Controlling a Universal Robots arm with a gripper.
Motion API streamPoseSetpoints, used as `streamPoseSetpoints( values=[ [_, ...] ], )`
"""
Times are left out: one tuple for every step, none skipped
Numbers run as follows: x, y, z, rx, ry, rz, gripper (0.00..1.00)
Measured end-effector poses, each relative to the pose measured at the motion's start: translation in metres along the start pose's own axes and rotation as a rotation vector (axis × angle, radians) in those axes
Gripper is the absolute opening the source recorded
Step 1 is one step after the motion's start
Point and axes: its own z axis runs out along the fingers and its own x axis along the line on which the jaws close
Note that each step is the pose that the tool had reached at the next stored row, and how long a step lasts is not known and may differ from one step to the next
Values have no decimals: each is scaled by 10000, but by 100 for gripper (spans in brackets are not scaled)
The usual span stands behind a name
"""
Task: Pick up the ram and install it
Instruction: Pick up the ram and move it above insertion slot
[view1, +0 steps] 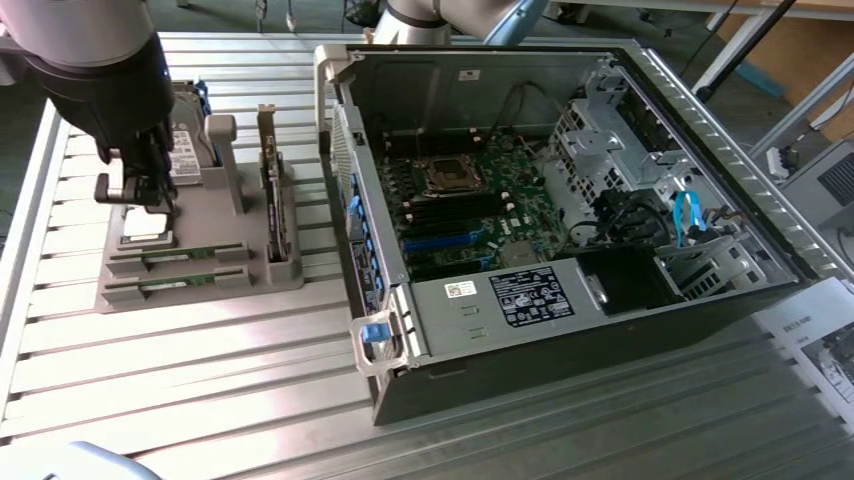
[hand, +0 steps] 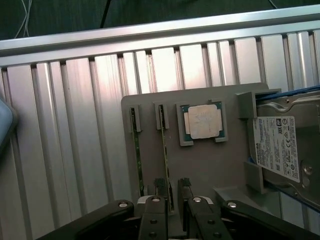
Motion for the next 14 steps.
streamPoseSetpoints(
  values=[
    [1, -1, 12, 1, 0, 0, 24],
    [1, -1, 23, 1, 0, 0, 24],
    [2, -1, 32, 0, 0, -1, 24],
    [2, -1, 42, 0, 0, 0, 24],
    [2, -2, 51, 0, 0, 0, 24],
    [3, -2, 60, 0, 0, -1, 24],
    [3, -2, 70, 0, 0, 0, 24],
    [3, -3, 79, 1, 0, 0, 24],
    [4, -3, 87, 0, 0, 0, 24],
    [4, -3, 97, 0, 0, 0, 24],
    [4, -4, 105, 0, 0, 0, 24],
    [5, -4, 115, 1, -1, 0, 24],
    [5, -4, 123, 0, 0, 0, 24],
    [5, -5, 132, 1, -1, 0, 24]
  ],
)
